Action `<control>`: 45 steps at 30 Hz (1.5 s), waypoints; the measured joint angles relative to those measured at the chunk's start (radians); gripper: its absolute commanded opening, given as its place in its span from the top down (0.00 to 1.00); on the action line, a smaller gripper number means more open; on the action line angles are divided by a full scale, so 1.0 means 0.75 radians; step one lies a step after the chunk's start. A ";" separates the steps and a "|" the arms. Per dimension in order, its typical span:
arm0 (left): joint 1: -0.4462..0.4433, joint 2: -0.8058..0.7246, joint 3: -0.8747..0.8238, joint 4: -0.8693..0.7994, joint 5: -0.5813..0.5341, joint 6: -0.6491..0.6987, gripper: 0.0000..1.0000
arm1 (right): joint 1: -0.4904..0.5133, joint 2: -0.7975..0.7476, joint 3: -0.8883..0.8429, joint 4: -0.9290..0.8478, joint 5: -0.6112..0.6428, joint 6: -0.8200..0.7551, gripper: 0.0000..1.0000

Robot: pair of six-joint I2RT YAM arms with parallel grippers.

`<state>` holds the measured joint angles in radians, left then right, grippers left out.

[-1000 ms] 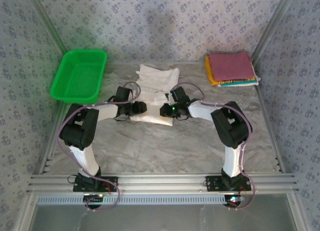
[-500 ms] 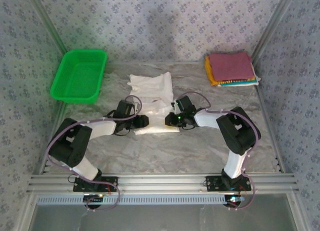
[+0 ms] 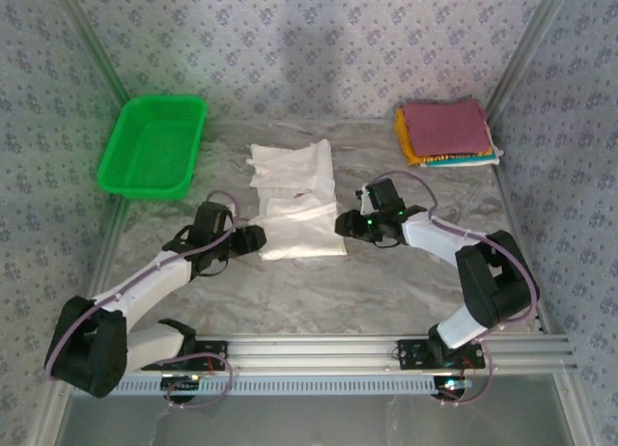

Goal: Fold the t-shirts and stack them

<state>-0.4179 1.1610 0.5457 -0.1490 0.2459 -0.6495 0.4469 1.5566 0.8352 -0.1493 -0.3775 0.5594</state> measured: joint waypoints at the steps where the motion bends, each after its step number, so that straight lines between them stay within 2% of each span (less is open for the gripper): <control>1: -0.001 0.020 -0.020 -0.005 0.017 -0.005 0.38 | -0.004 0.013 -0.002 -0.006 -0.006 -0.004 0.49; 14: -0.027 0.291 -0.035 0.139 0.106 -0.010 0.48 | 0.071 0.147 -0.002 0.027 -0.051 -0.024 0.49; 17: -0.025 0.323 -0.014 0.123 0.103 -0.008 0.58 | 0.082 0.162 -0.002 0.048 -0.051 -0.024 0.49; 26: -0.006 0.402 0.045 0.034 0.080 -0.003 0.75 | 0.097 0.165 -0.004 0.062 -0.030 -0.035 0.50; 31: -0.002 0.415 0.055 0.014 0.073 0.006 0.79 | 0.122 0.128 -0.028 0.050 0.023 -0.046 0.49; 35: -0.001 0.420 0.058 0.014 0.072 0.008 0.84 | 0.152 0.133 -0.028 0.045 0.040 -0.058 0.56; 40: -0.005 0.436 0.067 0.073 0.104 0.015 0.93 | 0.199 0.188 0.006 0.064 0.060 -0.058 0.82; 42: -0.012 0.443 0.073 0.111 0.112 0.018 1.00 | 0.209 0.196 0.008 0.070 0.066 -0.053 0.87; 45: -0.027 0.439 0.072 0.130 0.104 0.019 1.00 | 0.211 0.191 0.007 0.068 0.071 -0.053 0.96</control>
<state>-0.4381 1.4906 0.5999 -0.0513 0.3237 -0.6350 0.6048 1.7000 0.8406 -0.0982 -0.3244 0.5194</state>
